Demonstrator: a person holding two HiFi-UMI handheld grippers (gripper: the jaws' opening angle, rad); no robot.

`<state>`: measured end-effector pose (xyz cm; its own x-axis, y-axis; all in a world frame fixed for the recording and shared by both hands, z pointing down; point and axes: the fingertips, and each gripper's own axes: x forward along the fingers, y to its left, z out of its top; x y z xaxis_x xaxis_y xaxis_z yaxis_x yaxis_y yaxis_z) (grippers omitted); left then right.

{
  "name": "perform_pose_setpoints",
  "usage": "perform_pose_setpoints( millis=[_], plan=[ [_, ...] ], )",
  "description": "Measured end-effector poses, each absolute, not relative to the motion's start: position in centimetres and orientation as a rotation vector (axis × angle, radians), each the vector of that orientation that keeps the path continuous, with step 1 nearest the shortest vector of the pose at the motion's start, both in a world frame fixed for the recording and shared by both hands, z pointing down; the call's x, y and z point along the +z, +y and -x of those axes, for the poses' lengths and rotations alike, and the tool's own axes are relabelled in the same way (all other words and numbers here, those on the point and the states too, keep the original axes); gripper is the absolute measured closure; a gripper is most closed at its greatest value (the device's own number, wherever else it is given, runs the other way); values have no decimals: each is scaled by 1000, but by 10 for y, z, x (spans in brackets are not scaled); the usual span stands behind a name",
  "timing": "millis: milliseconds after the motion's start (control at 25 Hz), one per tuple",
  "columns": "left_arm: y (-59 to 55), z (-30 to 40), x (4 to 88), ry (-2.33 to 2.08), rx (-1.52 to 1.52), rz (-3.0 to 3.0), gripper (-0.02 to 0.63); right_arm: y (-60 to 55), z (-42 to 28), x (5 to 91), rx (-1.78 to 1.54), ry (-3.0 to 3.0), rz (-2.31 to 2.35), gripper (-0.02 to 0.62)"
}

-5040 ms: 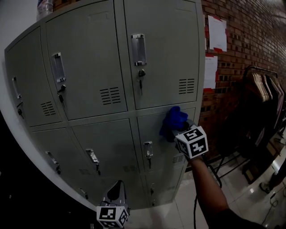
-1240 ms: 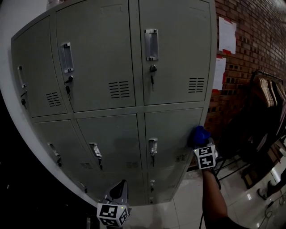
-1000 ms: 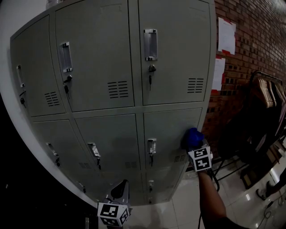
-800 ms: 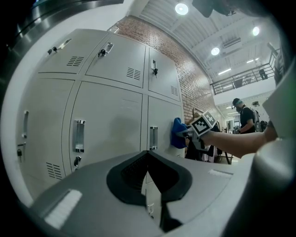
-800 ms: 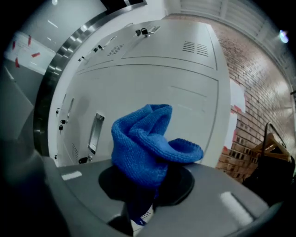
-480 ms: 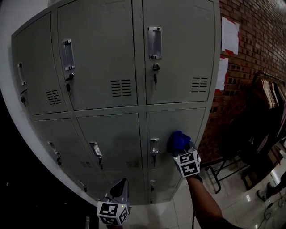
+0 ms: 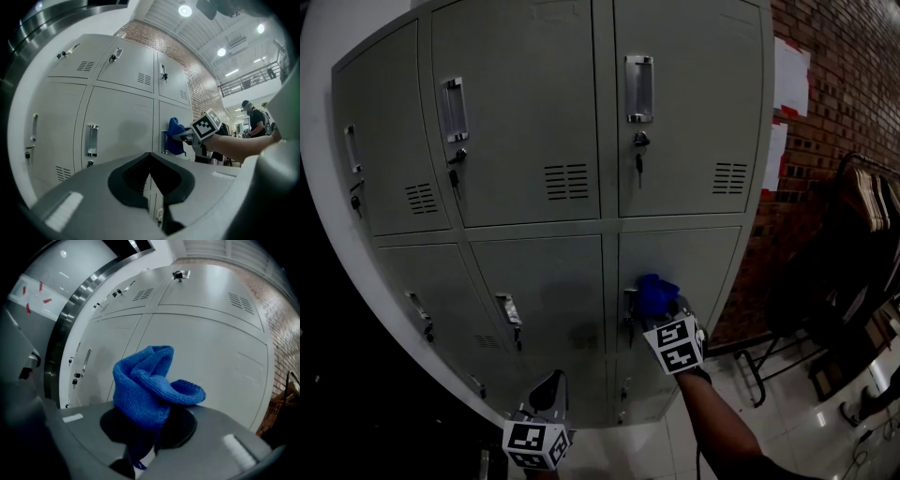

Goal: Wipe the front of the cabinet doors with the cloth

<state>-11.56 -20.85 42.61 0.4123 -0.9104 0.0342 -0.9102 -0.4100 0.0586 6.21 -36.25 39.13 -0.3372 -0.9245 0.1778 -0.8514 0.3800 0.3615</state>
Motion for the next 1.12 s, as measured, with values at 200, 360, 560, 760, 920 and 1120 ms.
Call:
perform_pose_setpoints(
  millis=[200, 360, 560, 760, 920, 1120],
  plan=[
    [-208, 129, 426, -1714, -45, -2539, 595, -362, -47, 390, -299, -2317, -1520, 517],
    [-211, 129, 424, -1711, -45, -2542, 595, -360, -49, 389, -263, -2383, -1494, 516],
    [-216, 121, 427, -1686, -36, -2548, 595, -350, -90, 388, -292, -2335, -1573, 515],
    [-221, 104, 431, -1635, -16, -2574, 595, -351, -175, 401, -232, -2186, -1732, 514],
    [-224, 96, 434, -1611, -2, -2586, 595, -349, -224, 423, -166, -2077, -1794, 514],
    [-227, 91, 435, -1598, 15, -2593, 595, -356, -252, 447, -105, -1984, -1812, 514]
  ],
)
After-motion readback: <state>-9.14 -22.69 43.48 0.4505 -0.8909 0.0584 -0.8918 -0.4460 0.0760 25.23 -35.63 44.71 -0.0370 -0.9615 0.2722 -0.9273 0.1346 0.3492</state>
